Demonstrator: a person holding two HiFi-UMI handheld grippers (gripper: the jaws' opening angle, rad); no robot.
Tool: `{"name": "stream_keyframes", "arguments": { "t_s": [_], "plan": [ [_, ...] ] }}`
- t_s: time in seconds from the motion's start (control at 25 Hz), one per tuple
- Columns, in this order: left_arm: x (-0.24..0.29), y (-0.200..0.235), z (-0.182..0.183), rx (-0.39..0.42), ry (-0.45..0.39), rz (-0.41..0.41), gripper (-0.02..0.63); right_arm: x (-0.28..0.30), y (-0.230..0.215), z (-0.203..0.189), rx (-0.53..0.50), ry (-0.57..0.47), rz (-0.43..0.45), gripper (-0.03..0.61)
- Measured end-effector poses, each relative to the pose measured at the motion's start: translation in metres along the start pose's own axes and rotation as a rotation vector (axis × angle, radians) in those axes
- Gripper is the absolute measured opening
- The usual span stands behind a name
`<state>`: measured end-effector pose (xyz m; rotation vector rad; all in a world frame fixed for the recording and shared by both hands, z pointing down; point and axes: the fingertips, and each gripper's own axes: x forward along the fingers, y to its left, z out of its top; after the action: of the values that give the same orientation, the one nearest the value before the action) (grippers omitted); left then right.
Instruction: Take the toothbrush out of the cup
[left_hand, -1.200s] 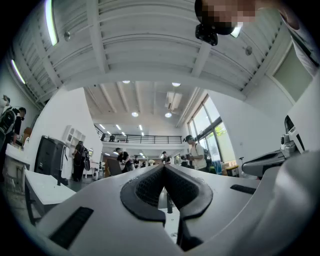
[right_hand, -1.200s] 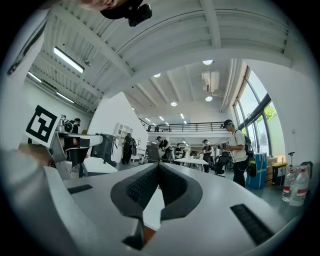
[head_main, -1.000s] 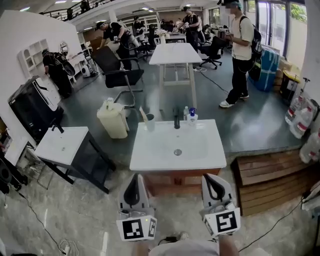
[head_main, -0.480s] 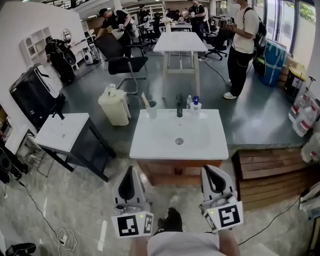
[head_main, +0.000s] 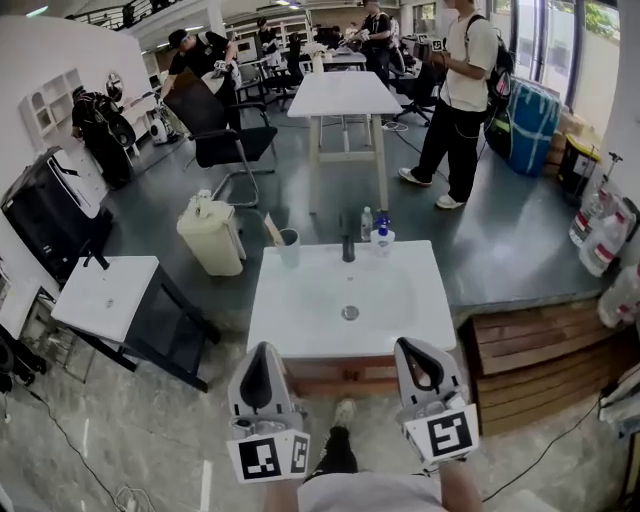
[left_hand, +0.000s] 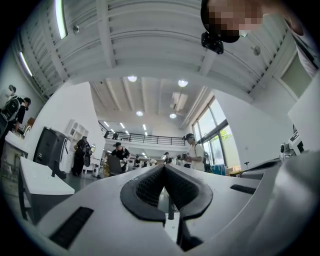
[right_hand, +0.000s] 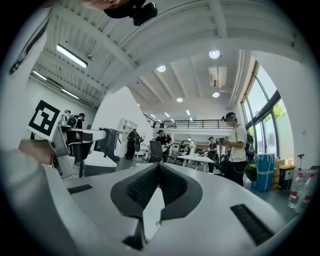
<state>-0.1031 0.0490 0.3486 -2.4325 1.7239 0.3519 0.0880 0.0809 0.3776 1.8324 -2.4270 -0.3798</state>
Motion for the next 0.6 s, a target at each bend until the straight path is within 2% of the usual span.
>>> {"name": "stream_keyframes", "arguments": {
  "t_s": [0.16, 0.4, 0.6],
  "plan": [
    [0.060, 0.015, -0.010, 0.000, -0.011, -0.006, 0.015, 0.057, -0.022, -0.004, 0.014, -0.017, -0.009, 0.011],
    [0.157, 0.044, -0.023, -0.017, -0.017, -0.037, 0.015, 0.149, -0.054, -0.005, -0.022, -0.010, -0.053, 0.011],
    [0.234, 0.061, -0.030, 0.095, -0.018, -0.063, 0.015, 0.215, -0.079, 0.000, -0.034, -0.029, -0.093, 0.011]
  ]
}}
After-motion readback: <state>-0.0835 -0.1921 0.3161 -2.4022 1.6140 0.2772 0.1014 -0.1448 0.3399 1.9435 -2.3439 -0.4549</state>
